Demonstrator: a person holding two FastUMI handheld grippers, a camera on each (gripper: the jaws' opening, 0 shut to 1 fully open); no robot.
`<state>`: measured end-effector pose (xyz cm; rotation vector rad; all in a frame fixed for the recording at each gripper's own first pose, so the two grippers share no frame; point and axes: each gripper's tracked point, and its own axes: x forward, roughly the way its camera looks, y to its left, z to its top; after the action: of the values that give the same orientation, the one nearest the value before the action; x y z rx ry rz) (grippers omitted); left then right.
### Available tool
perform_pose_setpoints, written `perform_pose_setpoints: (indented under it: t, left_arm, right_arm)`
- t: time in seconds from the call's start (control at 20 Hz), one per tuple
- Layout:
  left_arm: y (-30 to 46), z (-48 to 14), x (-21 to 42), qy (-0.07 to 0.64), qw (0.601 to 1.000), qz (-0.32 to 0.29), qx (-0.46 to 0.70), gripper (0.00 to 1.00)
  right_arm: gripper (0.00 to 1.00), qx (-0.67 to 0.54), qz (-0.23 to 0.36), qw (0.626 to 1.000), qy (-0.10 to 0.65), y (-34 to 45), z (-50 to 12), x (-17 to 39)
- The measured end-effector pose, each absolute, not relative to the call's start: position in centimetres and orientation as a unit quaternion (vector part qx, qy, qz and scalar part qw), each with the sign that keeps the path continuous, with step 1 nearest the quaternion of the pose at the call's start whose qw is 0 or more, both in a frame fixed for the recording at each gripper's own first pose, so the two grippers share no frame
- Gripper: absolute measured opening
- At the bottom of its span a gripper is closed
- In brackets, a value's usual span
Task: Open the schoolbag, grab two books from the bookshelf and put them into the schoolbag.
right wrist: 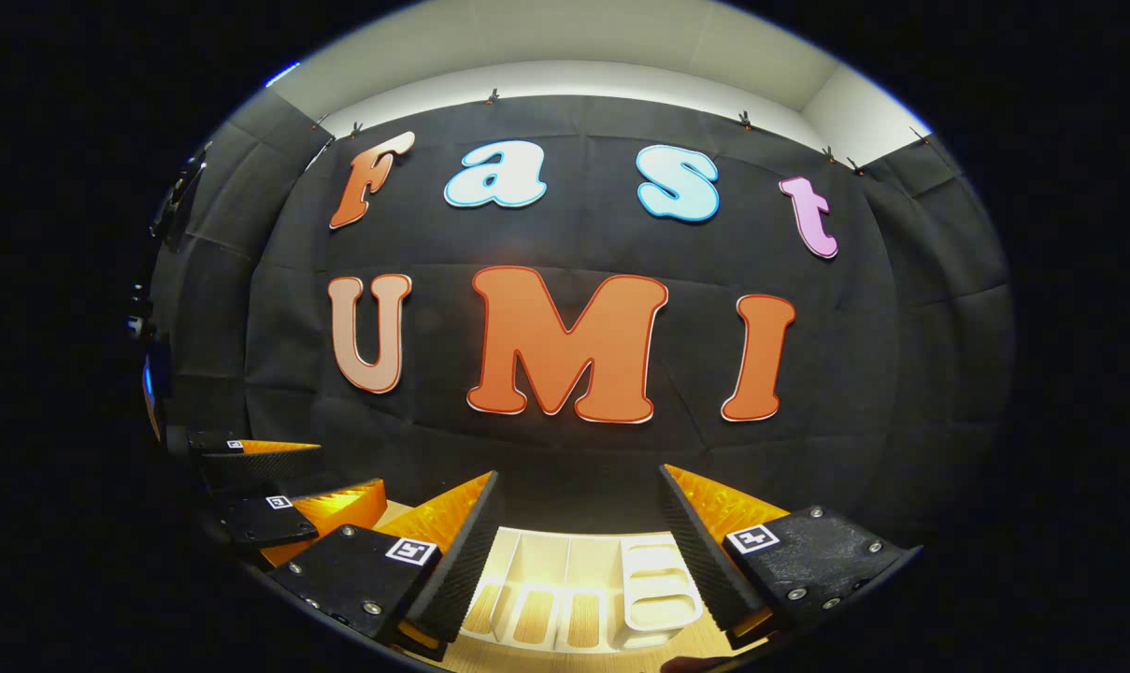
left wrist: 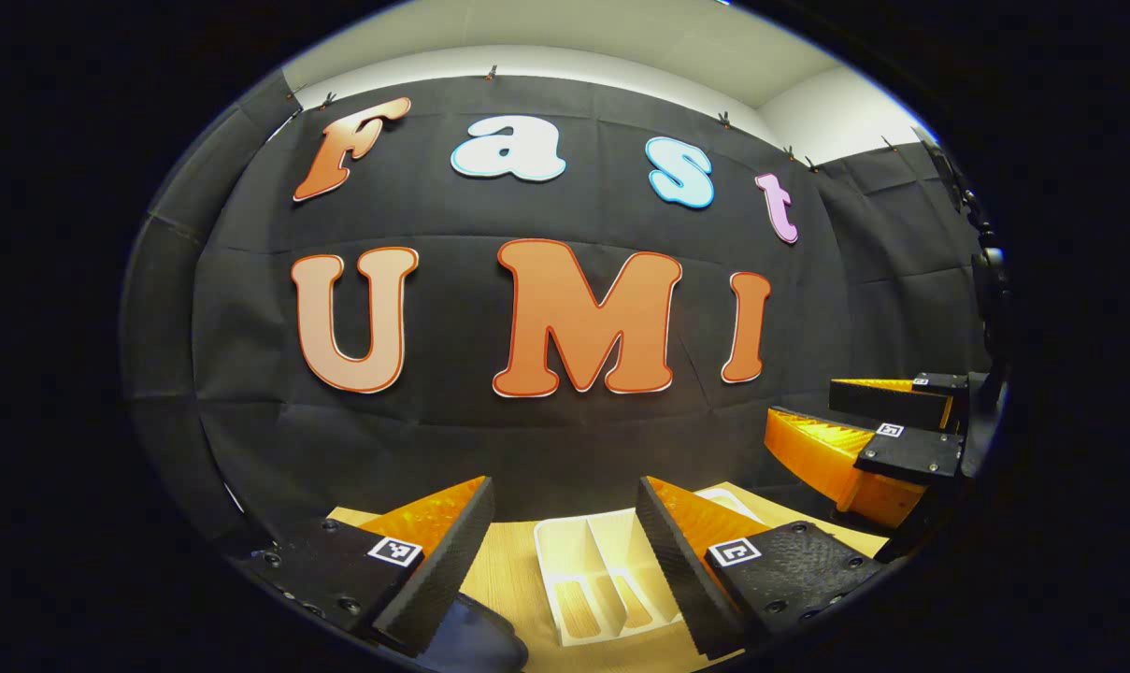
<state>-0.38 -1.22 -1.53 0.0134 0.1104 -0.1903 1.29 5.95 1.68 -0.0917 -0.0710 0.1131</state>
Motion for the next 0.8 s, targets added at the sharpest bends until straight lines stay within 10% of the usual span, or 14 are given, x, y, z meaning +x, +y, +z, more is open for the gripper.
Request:
perform_pose_setpoints:
  t: [0.8]
  left_arm:
    - [1.8, -0.1, -2.7, 0.031, 0.998, -0.04, 0.04, 0.95]
  right_arm:
    - [0.97, -0.036, 0.065, 0.997, -0.023, 5.5, 0.8, -0.1]
